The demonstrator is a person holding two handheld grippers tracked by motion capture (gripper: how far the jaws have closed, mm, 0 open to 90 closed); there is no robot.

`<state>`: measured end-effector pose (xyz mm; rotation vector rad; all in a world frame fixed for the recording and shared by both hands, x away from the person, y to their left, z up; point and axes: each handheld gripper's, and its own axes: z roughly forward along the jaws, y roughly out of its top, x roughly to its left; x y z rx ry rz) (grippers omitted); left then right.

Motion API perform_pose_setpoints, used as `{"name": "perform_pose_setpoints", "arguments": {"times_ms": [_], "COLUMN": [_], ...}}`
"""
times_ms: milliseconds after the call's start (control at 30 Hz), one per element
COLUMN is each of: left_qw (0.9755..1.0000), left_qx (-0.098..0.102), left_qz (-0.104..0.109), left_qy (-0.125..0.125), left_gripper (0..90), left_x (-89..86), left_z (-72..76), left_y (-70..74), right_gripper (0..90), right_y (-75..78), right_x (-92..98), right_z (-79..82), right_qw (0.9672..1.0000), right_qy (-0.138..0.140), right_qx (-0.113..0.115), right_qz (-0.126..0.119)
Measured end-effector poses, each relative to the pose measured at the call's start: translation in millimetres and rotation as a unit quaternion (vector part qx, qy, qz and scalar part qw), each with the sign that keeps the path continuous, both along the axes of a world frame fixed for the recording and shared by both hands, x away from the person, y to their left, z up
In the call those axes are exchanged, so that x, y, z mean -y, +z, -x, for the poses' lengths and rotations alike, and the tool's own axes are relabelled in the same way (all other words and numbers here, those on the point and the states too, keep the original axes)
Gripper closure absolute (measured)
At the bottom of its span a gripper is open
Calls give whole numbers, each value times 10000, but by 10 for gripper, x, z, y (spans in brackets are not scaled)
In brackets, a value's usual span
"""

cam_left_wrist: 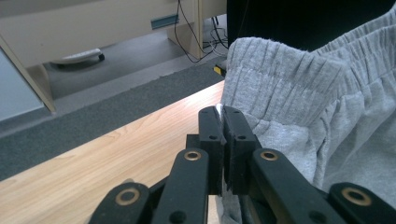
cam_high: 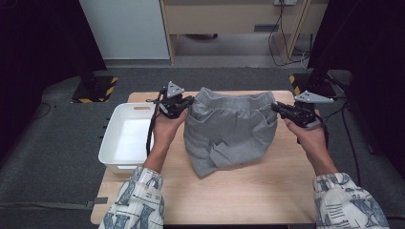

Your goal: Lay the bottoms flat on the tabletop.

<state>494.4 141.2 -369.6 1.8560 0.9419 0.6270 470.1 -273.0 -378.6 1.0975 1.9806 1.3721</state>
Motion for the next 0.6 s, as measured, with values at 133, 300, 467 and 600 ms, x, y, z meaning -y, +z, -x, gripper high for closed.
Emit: {"name": "perform_pose_setpoints", "arguments": {"times_ms": [133,300,467,600], "left_qw": [9999,9998,9995,9993], "left_qx": [37,1,-45,-117], "left_qz": [-82,-127,-216,-261], "left_qy": [65,152,203,244], "left_gripper": [871,872,871,871], "left_x": [1,0,25,49], "left_z": [-46,-123,-193,-275], "left_y": [-37,-63,-108,-186], "right_gripper": [808,808,807,807], "right_y": [-38,-39,-67,-133], "right_x": [-13,-46,-61,-57], "right_z": [-51,-117,-192,-260], "right_qw": [10000,9999,9998,9994], "right_qy": [-4,-25,-62,-119], "right_qx": [-45,-81,-169,-277], "right_qz": [0,64,115,166]}}
